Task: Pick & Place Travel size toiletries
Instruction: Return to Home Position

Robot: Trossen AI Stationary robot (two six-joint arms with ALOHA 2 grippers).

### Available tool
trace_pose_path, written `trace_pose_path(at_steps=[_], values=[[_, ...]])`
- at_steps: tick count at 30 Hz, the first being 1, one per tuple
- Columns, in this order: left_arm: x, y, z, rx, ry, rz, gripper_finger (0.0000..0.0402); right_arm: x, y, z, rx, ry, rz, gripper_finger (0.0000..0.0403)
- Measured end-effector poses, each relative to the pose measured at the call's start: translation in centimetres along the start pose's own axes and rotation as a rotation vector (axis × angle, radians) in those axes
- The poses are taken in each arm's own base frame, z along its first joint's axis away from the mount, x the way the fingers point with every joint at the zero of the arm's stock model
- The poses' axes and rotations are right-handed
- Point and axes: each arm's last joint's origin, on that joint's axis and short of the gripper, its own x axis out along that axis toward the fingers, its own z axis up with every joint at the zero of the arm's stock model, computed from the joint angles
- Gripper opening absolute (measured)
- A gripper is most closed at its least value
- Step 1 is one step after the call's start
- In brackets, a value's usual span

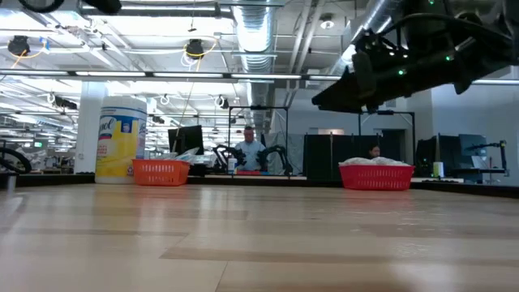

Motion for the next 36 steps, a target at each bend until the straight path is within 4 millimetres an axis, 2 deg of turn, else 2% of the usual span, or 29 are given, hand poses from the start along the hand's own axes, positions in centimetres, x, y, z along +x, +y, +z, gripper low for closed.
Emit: trace_pose_path(at_steps=[7, 20, 30, 36], values=[[0.9, 0.8, -0.5, 0.013, -0.017, 0.014, 0.0007, -2.2, -2.3, 0.5, 0.073, -0.069, 0.111, 0.0218], [1.4, 0.8, -0.4, 0.02, -0.047, 0.011, 0.0007, -6.7, -4.6, -0.4, 0.151, -0.238, 0.093, 0.0218], [1.5, 0.7, -0.2, 0.055, -0.083, -0.003, 0.0007, -8.1, -5.2, -1.3, 0.171, -0.292, 0.087, 0.0218], [1.8, 0.6, 0.1, 0.061, -0.091, 0.006, 0.0007, -8.2, -5.3, -1.7, 0.18, -0.277, 0.083, 0.0218]])
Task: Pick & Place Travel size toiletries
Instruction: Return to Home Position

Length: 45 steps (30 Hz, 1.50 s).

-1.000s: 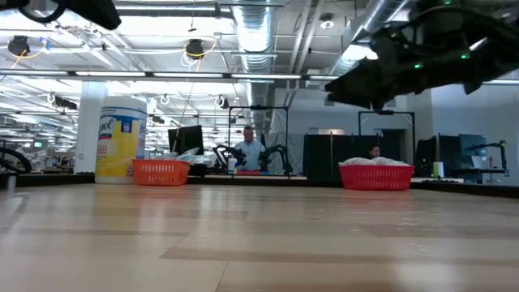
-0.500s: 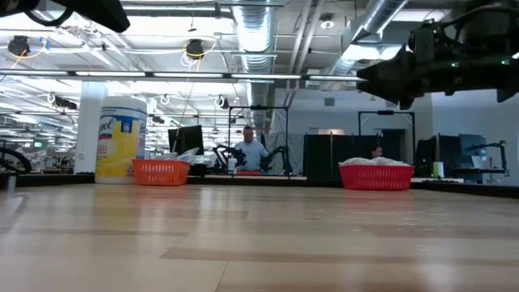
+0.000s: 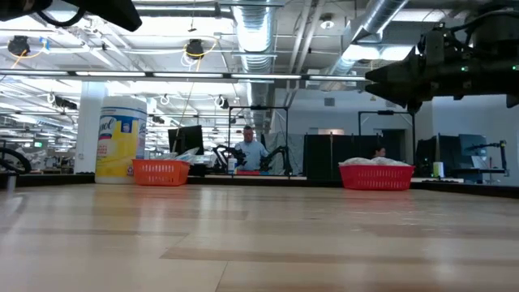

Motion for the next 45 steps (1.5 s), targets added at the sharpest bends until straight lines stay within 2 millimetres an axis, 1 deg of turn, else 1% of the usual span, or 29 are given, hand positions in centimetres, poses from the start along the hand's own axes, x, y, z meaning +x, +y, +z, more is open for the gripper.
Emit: trace_pose_path(at_steps=[6, 16, 23, 35, 41, 45], values=[[0.3, -0.1, 0.2, 0.007, -0.003, 0.005, 0.0007, -0.1, 0.0, -0.1, -0.003, 0.018, -0.002, 0.0218], [0.3, -0.1, 0.2, 0.006, 0.001, 0.006, 0.0007, -1.0, -0.2, 0.5, -0.003, 0.007, -0.013, 0.0218], [0.3, -0.1, 0.2, 0.007, 0.001, 0.005, 0.0007, -1.9, -0.4, 0.8, -0.022, 0.013, -0.031, 0.0218], [0.3, -0.1, 0.2, 0.007, 0.0, 0.005, 0.0007, -3.8, -0.3, 1.2, -0.05, 0.001, 0.008, 0.0218], [0.3, -0.1, 0.2, 0.013, -0.003, 0.005, 0.0007, -5.1, -0.3, 1.1, -0.071, -0.001, 0.051, 0.0218], [0.3, -0.1, 0.2, 0.013, -0.003, 0.004, 0.0007, -5.2, -0.1, 0.7, -0.1, 0.045, 0.079, 0.0218]])
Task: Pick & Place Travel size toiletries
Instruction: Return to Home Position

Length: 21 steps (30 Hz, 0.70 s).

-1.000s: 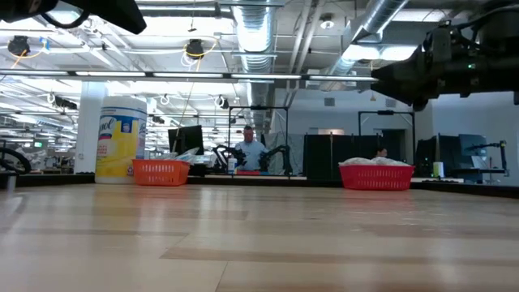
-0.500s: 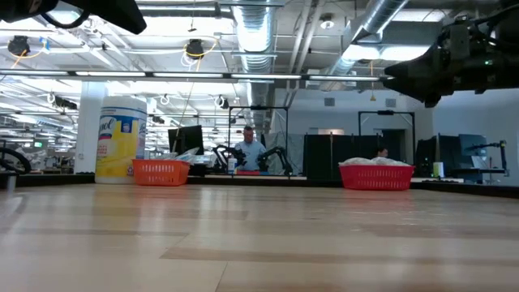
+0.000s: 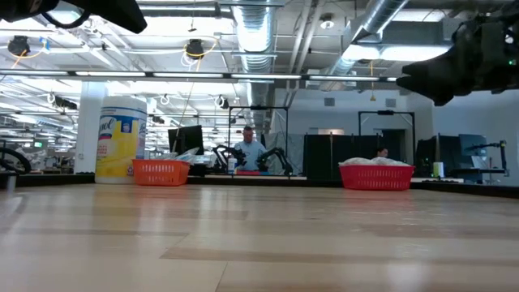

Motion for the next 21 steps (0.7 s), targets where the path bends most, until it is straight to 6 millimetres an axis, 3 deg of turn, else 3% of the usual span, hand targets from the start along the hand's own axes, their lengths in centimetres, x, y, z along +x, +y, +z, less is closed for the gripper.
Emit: trace_pose_path(at_steps=[10, 14, 21], values=[[0.0, -0.1, 0.0, 0.02, 0.0, -0.004, 0.0007, -0.1, 0.4, 0.0, -0.008, 0.003, 0.046, 0.0218], [0.0, -0.2, 0.3, 0.056, -0.087, -0.026, 0.0007, 0.0, 0.5, -0.1, -0.01, 0.015, 0.045, 0.0218], [2.1, -1.6, 1.4, 0.187, -0.161, -0.028, 0.0007, 0.1, 0.5, -0.2, -0.011, 0.025, 0.045, 0.0218]])
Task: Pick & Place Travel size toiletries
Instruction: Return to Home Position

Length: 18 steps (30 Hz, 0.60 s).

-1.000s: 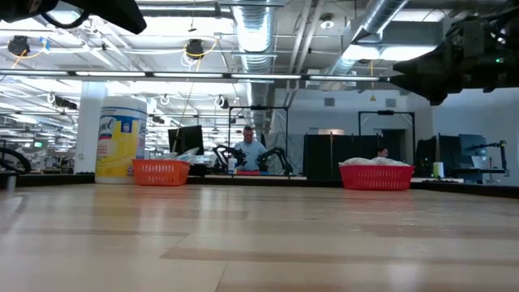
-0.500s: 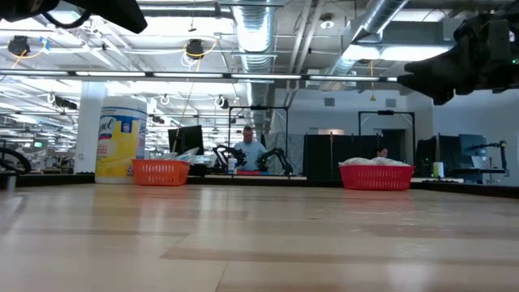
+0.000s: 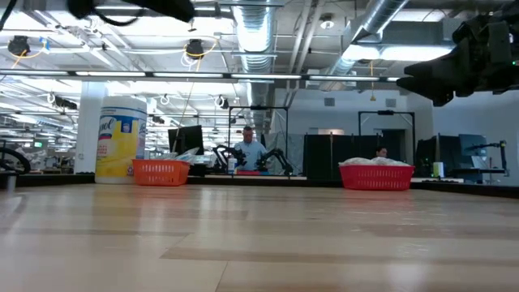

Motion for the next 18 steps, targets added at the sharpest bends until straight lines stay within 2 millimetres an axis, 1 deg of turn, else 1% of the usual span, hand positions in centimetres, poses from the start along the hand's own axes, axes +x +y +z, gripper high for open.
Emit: trace_pose_path(at_steps=[3, 8, 12, 15, 18], values=[[1.7, -0.7, 0.2, 0.083, 0.014, -0.007, 0.0007, 0.0, 0.0, 0.0, 0.007, 0.0, 0.0, 0.0218], [4.6, -2.0, 1.3, 0.198, 0.023, -0.059, 0.0007, 0.0, 0.0, 0.0, 0.016, -0.001, 0.0, 0.0218], [6.4, -2.7, 2.7, 0.278, 0.001, -0.116, 0.0007, 0.0, 0.0, 0.0, 0.016, -0.001, 0.0, 0.0218], [7.7, -3.0, 3.3, 0.357, -0.01, -0.149, 0.0007, 0.0, 0.0, 0.0, 0.016, -0.001, 0.0, 0.0218], [9.1, -3.3, 4.1, 0.393, -0.023, -0.208, 0.0007, 0.0, 0.0, 0.0, 0.016, -0.001, 0.0, 0.0218]])
